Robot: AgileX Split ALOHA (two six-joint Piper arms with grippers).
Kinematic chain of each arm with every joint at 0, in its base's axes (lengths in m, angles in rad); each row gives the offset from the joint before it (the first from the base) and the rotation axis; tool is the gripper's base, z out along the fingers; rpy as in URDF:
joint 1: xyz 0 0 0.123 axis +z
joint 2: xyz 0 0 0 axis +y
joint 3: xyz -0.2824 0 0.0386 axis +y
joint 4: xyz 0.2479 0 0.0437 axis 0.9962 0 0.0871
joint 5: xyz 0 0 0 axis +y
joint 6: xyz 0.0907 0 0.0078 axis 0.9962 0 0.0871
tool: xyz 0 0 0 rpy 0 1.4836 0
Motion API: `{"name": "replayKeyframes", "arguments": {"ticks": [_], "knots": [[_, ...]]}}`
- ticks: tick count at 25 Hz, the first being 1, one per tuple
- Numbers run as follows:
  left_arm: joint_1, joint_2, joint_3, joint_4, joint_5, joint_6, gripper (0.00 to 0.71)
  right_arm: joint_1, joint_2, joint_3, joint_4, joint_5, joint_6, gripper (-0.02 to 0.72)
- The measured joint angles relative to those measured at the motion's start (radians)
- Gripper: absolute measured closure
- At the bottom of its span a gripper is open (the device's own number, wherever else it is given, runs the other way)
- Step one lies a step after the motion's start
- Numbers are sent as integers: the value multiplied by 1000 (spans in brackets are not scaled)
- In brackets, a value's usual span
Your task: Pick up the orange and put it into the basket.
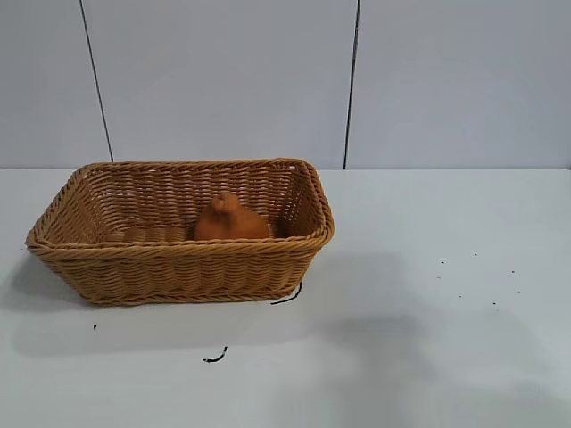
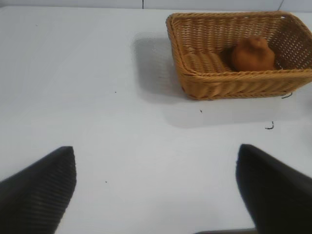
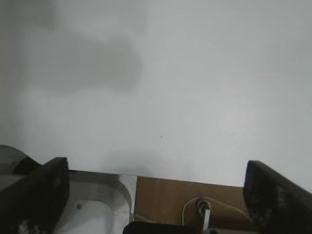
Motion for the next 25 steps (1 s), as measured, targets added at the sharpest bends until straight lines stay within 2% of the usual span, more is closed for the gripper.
{"name": "replayKeyframes", "arguments": {"ticks": [12, 25], "knots": [[0, 0, 0, 0, 0, 0, 71, 34, -505, 5, 0, -7, -3, 9], [0, 0, 0, 0, -1, 0, 71, 34, -515, 6, 0, -6, -3, 8]]}}
